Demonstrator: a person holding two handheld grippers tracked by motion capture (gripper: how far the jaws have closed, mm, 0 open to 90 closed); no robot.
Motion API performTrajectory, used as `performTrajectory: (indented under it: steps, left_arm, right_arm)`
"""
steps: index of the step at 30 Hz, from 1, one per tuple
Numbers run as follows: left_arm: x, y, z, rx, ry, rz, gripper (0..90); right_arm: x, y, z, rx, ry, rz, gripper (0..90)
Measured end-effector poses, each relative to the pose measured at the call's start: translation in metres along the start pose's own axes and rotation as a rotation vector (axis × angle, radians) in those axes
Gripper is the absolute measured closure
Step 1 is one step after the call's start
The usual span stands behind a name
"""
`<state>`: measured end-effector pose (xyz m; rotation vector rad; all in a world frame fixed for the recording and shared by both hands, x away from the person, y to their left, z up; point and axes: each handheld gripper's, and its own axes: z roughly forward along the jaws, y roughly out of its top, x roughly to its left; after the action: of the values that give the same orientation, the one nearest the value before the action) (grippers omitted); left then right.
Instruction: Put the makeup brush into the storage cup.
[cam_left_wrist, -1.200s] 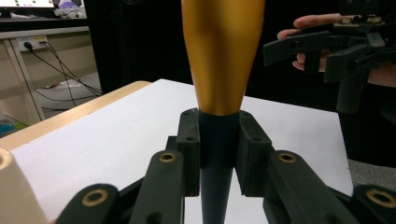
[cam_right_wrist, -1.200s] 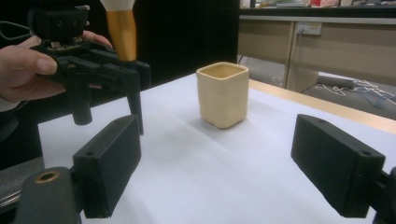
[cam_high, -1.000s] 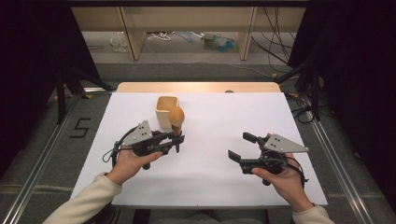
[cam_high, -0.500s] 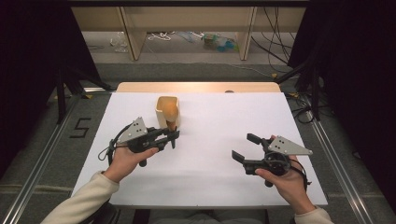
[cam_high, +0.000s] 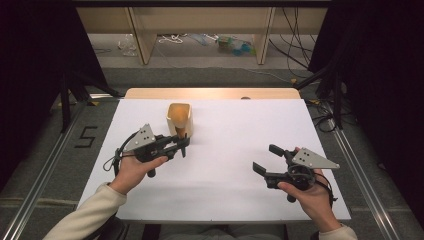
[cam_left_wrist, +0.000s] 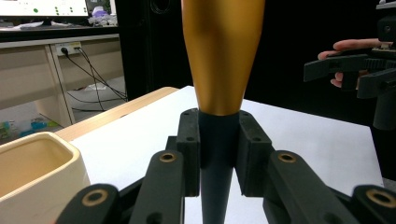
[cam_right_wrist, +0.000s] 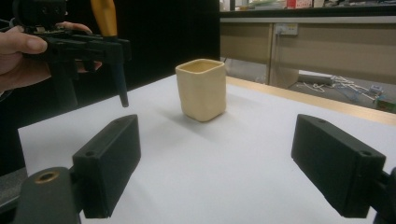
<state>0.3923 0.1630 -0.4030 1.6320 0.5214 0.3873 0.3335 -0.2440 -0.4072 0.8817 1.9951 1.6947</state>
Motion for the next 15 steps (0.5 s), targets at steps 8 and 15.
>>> performTrajectory:
  steps: [8,15]
  left_arm:
    - [0.0016,-0.0006,0.0001,0.002,0.003,-0.002,74.1]
    - [0.0038,0.0,-0.001,0.0,0.014,-0.004,74.1]
  right_arm:
    - [-0.0012,-0.002,-0.0023,0.005,-0.01,0.002,16.8]
    - [-0.0007,-0.0027,-0.0033,0.0,-0.012,0.003,16.8]
